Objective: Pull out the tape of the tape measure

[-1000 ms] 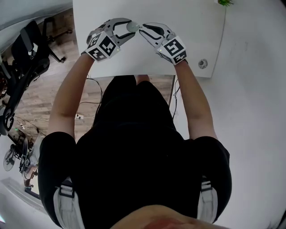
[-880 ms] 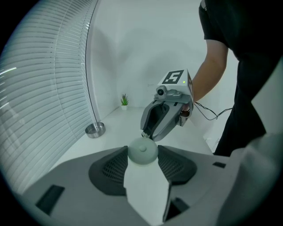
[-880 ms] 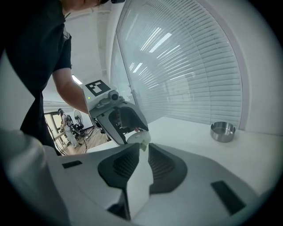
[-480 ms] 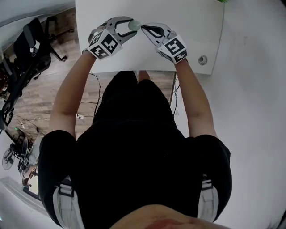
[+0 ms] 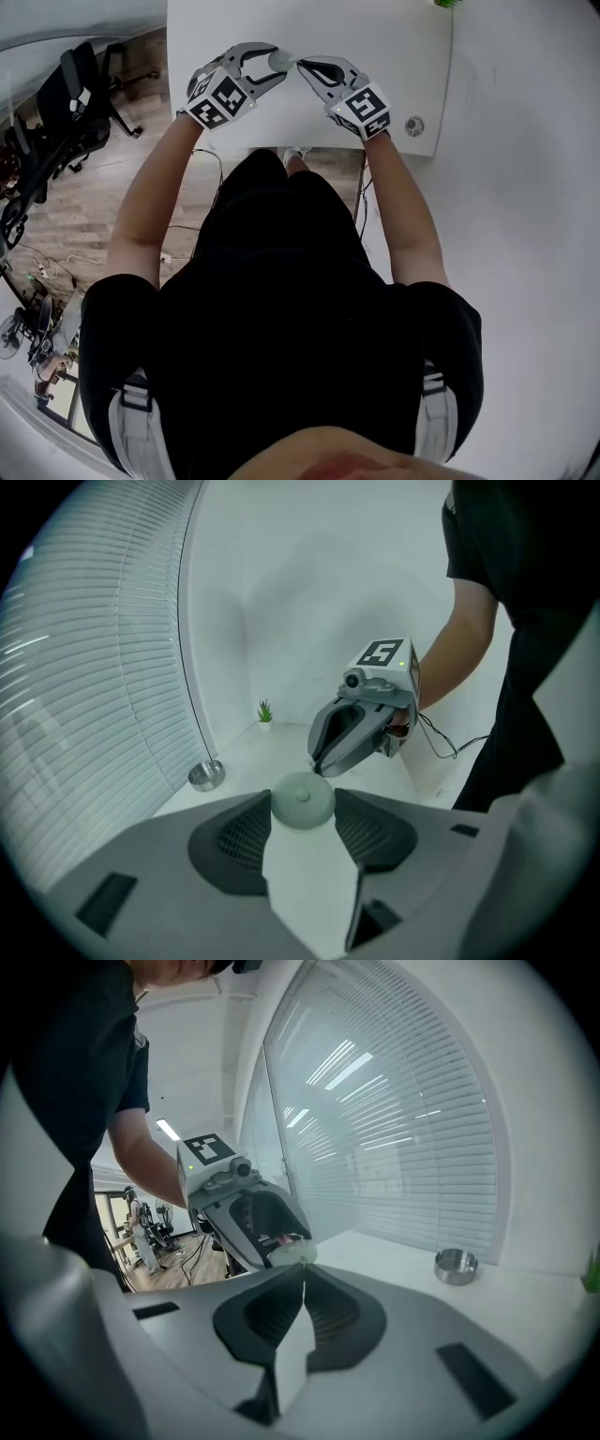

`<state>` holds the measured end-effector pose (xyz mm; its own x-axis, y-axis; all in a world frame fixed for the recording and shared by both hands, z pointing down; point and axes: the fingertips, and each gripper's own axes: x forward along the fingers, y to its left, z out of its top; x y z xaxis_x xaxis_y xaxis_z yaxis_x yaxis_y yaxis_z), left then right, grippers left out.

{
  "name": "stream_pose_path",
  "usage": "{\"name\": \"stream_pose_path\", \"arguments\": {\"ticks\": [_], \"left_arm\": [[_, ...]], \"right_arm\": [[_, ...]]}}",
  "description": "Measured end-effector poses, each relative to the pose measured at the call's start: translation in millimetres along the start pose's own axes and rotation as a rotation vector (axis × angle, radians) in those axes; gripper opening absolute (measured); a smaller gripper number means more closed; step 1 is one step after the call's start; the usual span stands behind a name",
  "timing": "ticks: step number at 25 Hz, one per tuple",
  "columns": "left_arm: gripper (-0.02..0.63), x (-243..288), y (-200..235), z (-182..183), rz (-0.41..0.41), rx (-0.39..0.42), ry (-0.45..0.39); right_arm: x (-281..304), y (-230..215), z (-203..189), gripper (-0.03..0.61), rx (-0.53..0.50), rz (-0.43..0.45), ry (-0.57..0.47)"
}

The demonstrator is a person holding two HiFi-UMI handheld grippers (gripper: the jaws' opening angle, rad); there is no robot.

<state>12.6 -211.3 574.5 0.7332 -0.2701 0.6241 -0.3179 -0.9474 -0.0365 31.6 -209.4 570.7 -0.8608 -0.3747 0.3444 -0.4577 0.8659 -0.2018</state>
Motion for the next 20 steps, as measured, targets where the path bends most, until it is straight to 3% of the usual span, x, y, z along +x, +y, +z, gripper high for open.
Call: {"name": "stream_pose_path", "arguments": {"ticks": [11,20], "left_arm": [[0.224,-31,-29,13,0.052,-0.007,0.025],[0.224,-47,-27,12,0.091,-0.009,0.050]], "right_arm": [[-40,21,12,0.008,-0.032,-0.004,-0.009],[-59,17,20,0.008,-0.049,-0.016,-0.013]]}}
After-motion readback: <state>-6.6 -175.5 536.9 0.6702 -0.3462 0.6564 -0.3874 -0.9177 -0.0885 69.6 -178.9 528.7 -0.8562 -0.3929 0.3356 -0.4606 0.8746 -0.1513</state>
